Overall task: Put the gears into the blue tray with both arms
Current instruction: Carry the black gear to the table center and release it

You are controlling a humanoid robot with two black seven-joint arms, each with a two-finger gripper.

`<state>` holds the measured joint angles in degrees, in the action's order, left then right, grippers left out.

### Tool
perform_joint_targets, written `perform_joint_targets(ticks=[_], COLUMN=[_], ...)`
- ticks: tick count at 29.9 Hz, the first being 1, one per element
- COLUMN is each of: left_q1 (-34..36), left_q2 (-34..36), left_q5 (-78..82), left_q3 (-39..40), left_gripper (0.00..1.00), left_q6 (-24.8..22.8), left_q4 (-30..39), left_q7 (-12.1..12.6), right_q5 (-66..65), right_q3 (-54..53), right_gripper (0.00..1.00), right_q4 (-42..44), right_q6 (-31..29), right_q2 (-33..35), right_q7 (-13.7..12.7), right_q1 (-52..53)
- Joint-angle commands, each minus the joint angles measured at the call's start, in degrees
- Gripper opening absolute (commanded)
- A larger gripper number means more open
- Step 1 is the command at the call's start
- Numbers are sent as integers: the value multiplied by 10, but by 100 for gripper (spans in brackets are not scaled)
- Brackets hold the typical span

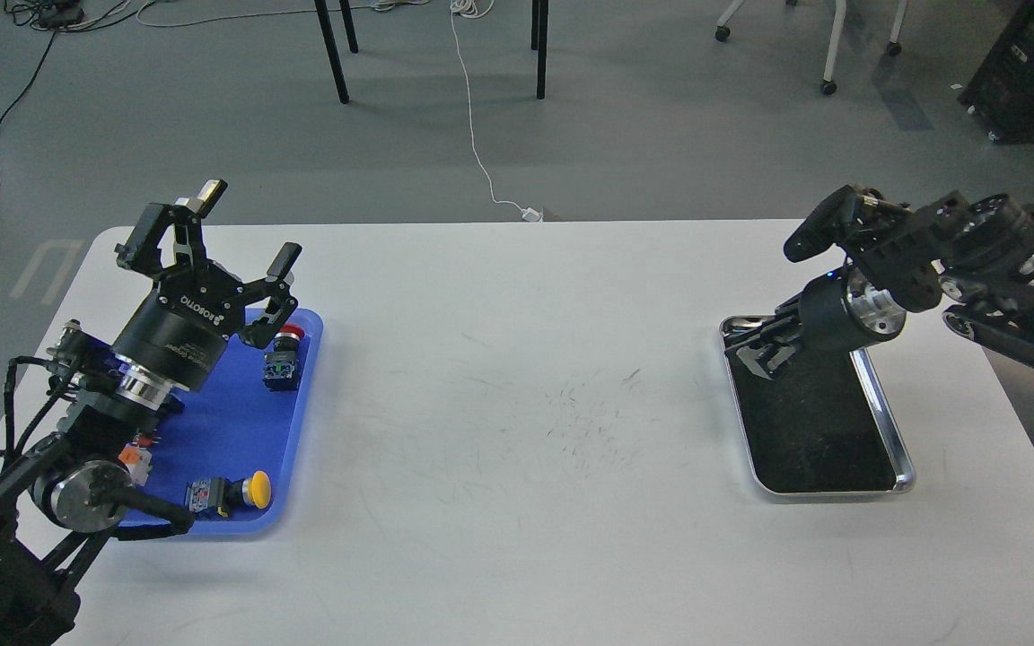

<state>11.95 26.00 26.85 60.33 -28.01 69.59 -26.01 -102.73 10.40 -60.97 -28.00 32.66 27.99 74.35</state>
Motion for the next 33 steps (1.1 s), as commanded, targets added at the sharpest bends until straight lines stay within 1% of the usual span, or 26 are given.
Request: perform_joint_targets(ticks=[1, 8, 18, 22, 29, 33], left_q1=[0, 0, -10, -17, -18, -18], left_q2=[0, -1, 2, 5, 4, 5], left_q5=[0, 0, 0, 0, 0, 0], left_q3=[1, 9, 16, 18, 18, 18], left_gripper=[98, 98, 98, 98, 98, 98], left_q6=[0, 0, 0, 0, 0, 0], left_q4=[0, 1, 5, 5, 5, 5], left_q7=[-1, -1, -1, -1, -1, -1], right_q5=[8, 8, 8, 8, 8, 8], right_q3=[4, 22, 31, 31, 37, 42], right_gripper=[19, 19, 20, 20, 21, 21], right_q4=[9, 30, 79, 99, 105, 128], right_q6=[0, 0, 0, 0, 0, 0], right_q2=[-65, -159, -254, -276, -281, -294], right_q7=[0, 0, 0, 0, 0, 0], right_q1=[7, 1, -17, -25, -43, -54])
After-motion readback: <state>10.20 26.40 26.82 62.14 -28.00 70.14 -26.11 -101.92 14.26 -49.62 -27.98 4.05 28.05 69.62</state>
